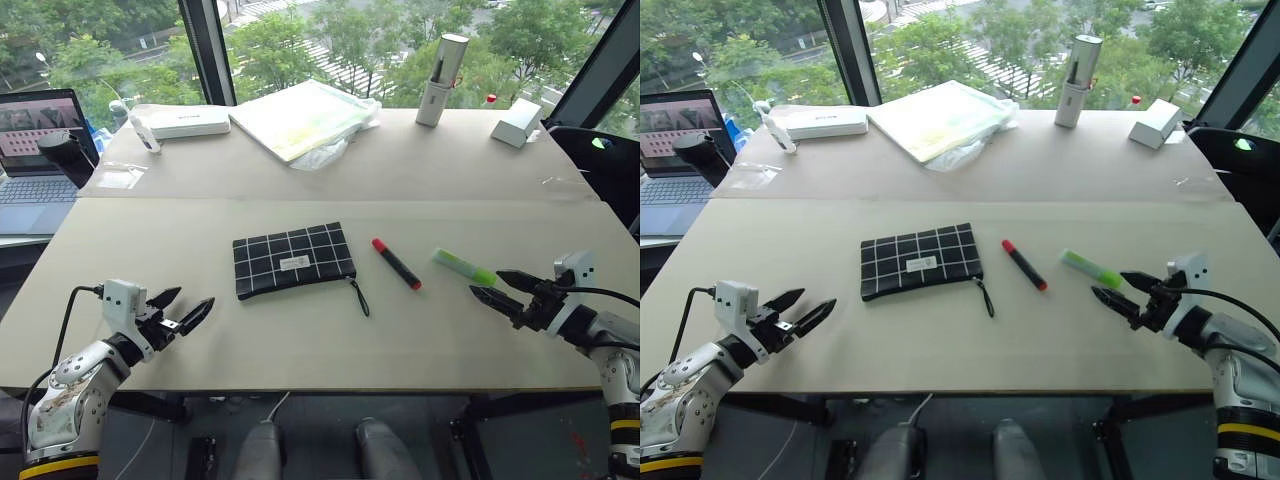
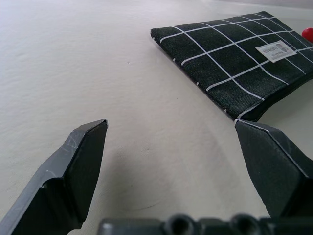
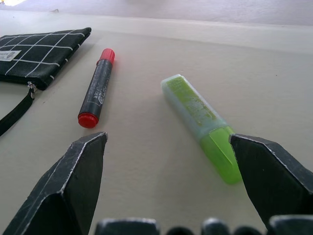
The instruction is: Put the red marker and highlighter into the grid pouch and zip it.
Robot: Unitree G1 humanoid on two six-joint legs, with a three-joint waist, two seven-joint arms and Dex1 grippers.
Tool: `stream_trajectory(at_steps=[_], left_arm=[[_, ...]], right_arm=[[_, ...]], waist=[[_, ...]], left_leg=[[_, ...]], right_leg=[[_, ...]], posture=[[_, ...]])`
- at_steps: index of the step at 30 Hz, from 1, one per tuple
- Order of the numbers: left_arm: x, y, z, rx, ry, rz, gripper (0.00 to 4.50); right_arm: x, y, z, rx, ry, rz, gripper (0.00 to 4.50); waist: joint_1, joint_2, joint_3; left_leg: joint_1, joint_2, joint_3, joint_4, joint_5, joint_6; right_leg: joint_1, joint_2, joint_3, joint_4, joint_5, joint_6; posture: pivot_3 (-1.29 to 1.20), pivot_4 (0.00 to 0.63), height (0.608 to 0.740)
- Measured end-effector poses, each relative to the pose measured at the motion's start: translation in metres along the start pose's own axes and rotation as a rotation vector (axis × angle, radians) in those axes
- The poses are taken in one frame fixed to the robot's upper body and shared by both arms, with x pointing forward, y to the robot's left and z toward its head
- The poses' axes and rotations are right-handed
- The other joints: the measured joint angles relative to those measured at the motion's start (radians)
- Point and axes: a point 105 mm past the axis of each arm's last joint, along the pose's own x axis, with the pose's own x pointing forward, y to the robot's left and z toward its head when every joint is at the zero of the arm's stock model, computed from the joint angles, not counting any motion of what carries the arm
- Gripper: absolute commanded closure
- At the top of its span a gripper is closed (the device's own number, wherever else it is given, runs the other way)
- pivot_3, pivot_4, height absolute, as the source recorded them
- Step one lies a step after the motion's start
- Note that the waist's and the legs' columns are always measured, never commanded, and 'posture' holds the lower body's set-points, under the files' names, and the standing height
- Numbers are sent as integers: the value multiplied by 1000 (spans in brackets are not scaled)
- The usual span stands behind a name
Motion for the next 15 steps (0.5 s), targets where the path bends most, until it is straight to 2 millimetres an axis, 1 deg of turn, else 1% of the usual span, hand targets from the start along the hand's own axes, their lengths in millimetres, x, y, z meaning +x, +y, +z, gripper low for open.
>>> stream_trajectory(at_steps=[2,6,8,9,10,12,13,14,15], left_arm=[[0,0,0,0,0,-3,0],[0,-9,6,32,-10,-188,0],[-1,-12,10,117,-21,-258,0],[-2,-13,9,163,-10,-280,0],[-2,-14,6,214,4,-299,0],[-3,-14,-3,309,49,-337,0],[-3,-14,-4,319,52,-339,0],[-3,-13,-8,361,71,-351,0],[-3,-13,-9,392,76,-357,0]], right_arm=[[0,0,0,0,0,0,75],[0,0,0,-10,2,-1,75],[0,1,-2,-11,9,1,590],[1,2,-2,-11,8,3,734],[1,2,-2,-10,6,5,1138],[2,4,0,-7,-7,12,1755],[2,4,1,-5,-8,14,1755],[3,6,4,-3,-18,26,2452],[3,8,6,0,-23,33,2540]], waist=[[0,0,0],[1,0,0],[0,0,0],[0,0,0],[-1,0,0],[-2,0,0],[-2,0,0],[-1,0,0],[-1,0,0]], left_leg=[[0,0,0,0,0,0],[0,0,0,0,0,0],[0,0,0,0,0,0],[0,0,0,0,0,0],[0,0,0,0,0,0],[0,0,0,0,0,0],[0,0,0,0,0,0],[0,0,0,0,0,0],[0,0,0,0,0,0]], right_leg=[[0,0,0,0,0,0],[0,0,0,0,0,0],[0,0,0,0,0,0],[0,0,0,-1,0,0],[0,0,0,-1,0,0],[0,0,0,-1,0,0],[0,0,0,-1,0,0],[0,0,0,0,0,0],[0,0,0,0,0,0]], posture=[[0,150,731],[0,150,731],[0,150,731],[0,150,731],[0,150,731],[0,150,731],[0,150,731],[0,150,731],[0,150,731]])
